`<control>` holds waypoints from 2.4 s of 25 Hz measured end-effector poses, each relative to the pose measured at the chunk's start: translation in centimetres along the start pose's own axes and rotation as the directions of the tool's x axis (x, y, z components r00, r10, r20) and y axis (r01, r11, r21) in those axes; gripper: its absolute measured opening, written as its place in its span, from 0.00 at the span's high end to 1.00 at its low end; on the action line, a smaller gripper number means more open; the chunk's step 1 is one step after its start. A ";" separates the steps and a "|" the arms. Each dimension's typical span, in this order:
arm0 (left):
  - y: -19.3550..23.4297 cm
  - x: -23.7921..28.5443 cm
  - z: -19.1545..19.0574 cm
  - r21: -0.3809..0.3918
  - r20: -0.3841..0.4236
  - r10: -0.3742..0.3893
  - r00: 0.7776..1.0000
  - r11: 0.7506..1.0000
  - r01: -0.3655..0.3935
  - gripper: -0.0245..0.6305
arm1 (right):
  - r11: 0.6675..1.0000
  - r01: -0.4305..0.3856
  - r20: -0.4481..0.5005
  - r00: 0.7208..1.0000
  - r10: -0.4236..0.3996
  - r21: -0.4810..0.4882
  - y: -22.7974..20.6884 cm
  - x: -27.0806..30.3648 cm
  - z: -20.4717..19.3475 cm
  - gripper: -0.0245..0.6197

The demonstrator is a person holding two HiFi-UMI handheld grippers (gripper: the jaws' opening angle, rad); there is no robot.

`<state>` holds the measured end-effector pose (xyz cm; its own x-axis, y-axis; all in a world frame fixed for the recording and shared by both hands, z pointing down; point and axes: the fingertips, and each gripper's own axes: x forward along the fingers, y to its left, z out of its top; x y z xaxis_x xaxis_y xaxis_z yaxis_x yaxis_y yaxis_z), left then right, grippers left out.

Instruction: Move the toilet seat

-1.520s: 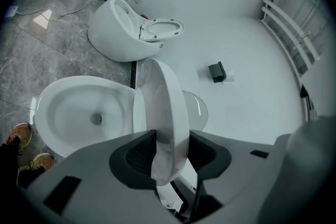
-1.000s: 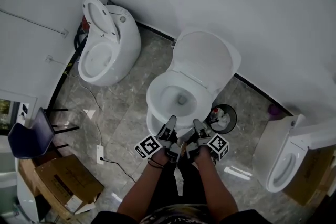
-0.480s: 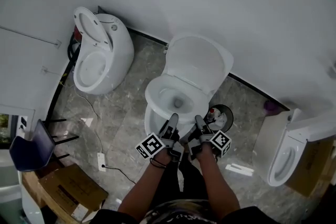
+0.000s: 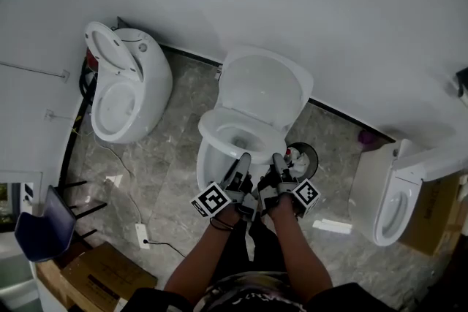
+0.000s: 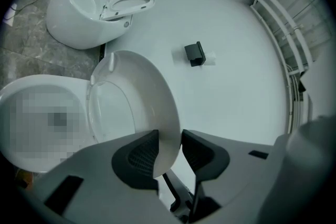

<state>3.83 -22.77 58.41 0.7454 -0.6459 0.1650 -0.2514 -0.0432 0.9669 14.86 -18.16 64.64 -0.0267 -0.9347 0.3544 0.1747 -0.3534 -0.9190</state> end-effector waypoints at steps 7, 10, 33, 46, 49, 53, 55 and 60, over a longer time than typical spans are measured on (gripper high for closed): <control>-1.9 1.9 1.4 0.012 -0.060 -0.087 0.994 0.996 0.088 0.77 | 0.998 -0.069 0.049 0.996 0.068 0.009 2.9 1.0 -0.5 0.68; -1.6 2.2 2.6 0.019 -0.086 -0.089 0.992 0.996 0.091 0.76 | 0.996 -0.079 0.045 0.996 0.081 -0.030 4.4 1.8 -1.5 0.68; -4.5 8.8 4.0 -0.076 -0.094 -0.178 0.980 0.982 0.171 0.75 | 0.991 -0.109 0.018 0.994 0.111 -0.082 8.5 5.1 1.3 0.68; -5.6 14.2 5.1 -0.065 -0.093 -0.185 0.978 0.982 0.180 0.75 | 0.986 -0.132 -0.004 0.991 0.133 -0.102 10.7 8.6 4.2 0.67; -5.6 15.3 5.3 -0.017 -0.100 -0.186 0.977 0.983 0.185 0.75 | 0.986 -0.141 -0.004 0.990 0.141 -0.092 11.1 9.2 4.9 0.67; -5.8 16.9 5.5 -0.028 -0.094 -0.193 0.977 0.981 0.192 0.75 | 0.985 -0.148 0.000 0.989 0.149 -0.086 11.4 10.2 5.9 0.67; -5.8 17.8 5.8 -0.017 -0.094 -0.194 0.976 0.981 0.194 0.75 | 0.985 -0.152 0.001 0.988 0.153 -0.086 11.6 10.8 6.4 0.67; -6.0 19.8 6.0 -0.039 -0.086 -0.200 0.976 0.980 0.197 0.75 | 0.983 -0.164 0.000 0.986 0.164 -0.081 12.1 12.2 7.5 0.67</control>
<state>16.39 -39.82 54.71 0.8306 -0.5566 -0.0156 -0.0754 -0.1401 0.9873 24.04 -33.51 59.15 0.0022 -0.9801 0.1987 0.0963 -0.1975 -0.9756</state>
